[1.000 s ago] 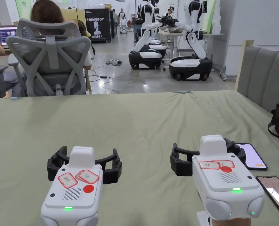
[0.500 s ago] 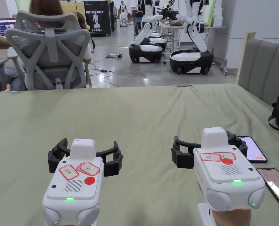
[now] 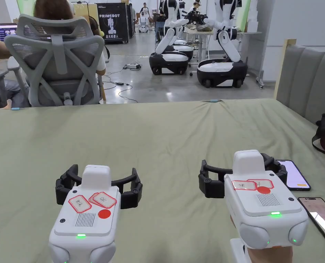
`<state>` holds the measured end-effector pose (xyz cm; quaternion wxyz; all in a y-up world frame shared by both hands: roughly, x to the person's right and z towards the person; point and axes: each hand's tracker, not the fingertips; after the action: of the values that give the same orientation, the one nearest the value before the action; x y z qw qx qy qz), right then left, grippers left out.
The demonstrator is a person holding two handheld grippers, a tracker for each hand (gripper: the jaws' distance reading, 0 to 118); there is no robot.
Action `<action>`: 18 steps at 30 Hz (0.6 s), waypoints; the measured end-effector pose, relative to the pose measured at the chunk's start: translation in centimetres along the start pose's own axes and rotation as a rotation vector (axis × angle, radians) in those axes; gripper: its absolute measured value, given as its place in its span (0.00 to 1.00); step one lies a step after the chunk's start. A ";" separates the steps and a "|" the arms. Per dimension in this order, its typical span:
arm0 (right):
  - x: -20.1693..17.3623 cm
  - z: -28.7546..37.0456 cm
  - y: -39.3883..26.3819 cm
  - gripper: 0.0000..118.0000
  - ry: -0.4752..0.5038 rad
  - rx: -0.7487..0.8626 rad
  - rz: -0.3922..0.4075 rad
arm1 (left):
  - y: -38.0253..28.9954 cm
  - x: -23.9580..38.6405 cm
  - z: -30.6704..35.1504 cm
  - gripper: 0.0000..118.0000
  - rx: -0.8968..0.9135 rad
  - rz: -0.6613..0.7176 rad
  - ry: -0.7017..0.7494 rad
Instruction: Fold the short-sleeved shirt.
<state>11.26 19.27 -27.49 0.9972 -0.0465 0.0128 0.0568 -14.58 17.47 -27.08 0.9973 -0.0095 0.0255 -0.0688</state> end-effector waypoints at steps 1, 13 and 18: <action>0.0 0.0 0.0 1.00 -0.007 0.000 0.004 | 0.0 0.0 0.0 1.00 -0.002 0.002 -0.001; 0.7 0.5 1.6 1.00 0.082 0.011 -0.105 | 0.2 0.0 0.2 1.00 0.008 0.010 -0.003; 0.8 1.0 2.7 1.00 0.122 -0.097 -0.229 | 0.0 0.0 0.2 1.00 0.005 0.003 0.004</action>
<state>11.75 22.08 -26.77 0.9912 -0.0989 0.0650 -0.0599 -14.60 17.48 -26.90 0.9973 -0.0065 0.0274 -0.0672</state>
